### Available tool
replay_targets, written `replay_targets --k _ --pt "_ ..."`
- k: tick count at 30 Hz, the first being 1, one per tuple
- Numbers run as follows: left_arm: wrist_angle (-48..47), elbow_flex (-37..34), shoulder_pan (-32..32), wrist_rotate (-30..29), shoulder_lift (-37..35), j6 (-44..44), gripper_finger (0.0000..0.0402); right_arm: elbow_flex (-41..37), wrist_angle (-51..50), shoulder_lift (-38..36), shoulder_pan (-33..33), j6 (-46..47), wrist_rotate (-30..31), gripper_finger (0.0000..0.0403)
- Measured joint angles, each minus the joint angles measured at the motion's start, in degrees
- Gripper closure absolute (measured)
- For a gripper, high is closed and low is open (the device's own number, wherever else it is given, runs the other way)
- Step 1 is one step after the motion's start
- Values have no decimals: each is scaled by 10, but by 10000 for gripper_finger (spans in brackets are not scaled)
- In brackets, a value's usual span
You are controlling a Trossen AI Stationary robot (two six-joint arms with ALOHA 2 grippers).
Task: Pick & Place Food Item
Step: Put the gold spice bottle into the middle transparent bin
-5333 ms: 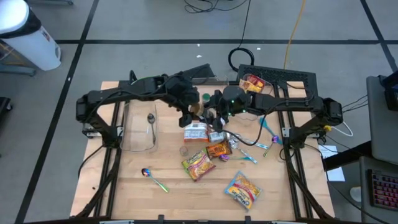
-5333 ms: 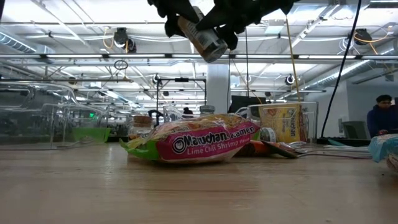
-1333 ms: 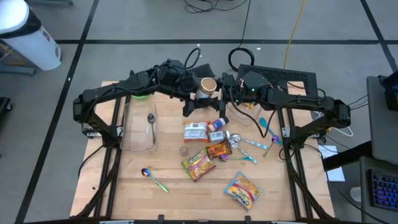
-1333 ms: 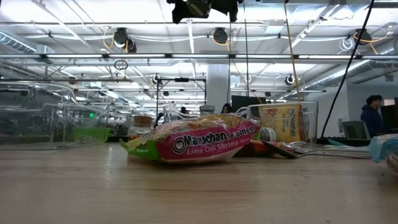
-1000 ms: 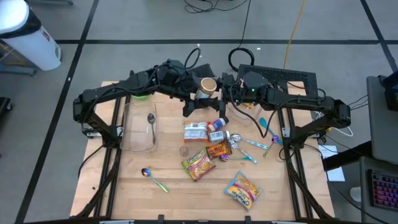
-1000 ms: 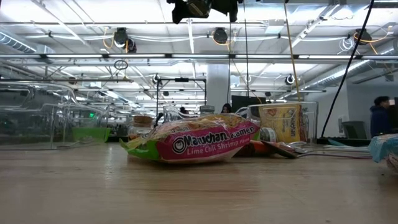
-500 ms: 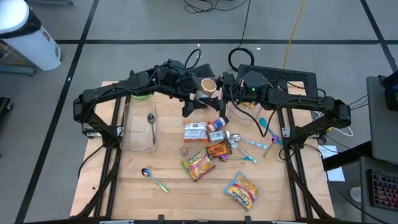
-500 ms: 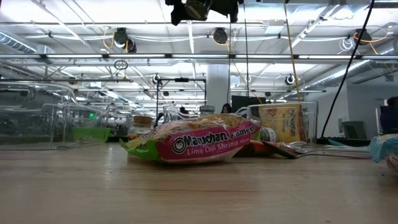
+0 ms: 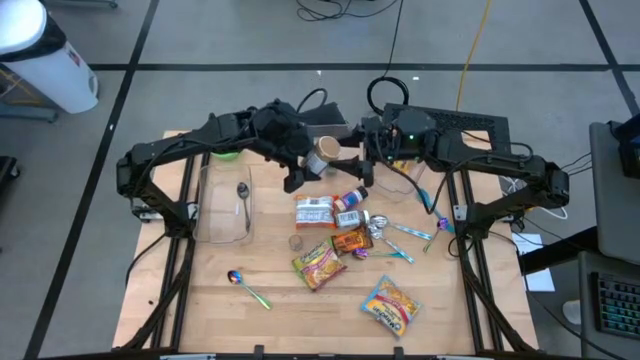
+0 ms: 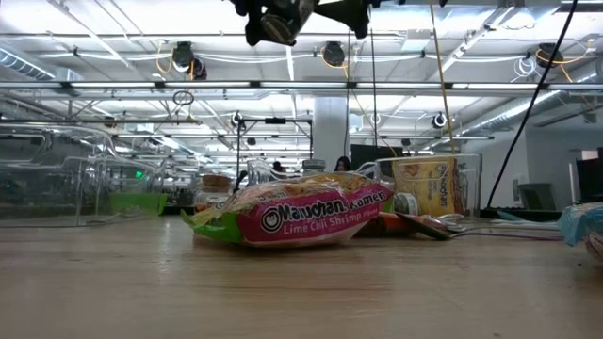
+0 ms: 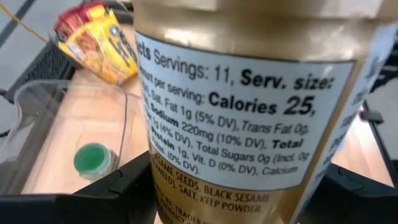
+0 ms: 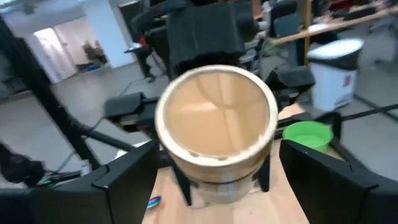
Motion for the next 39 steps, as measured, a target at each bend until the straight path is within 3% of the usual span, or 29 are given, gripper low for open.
replay_targets --k 22,39 --pt "-59 0 -20 -1 25 9 119 1 -22 21 1 17 -42 78" --pt "-79 0 -23 1 43 -13 120 -1 -52 44 16 15 -40 78"
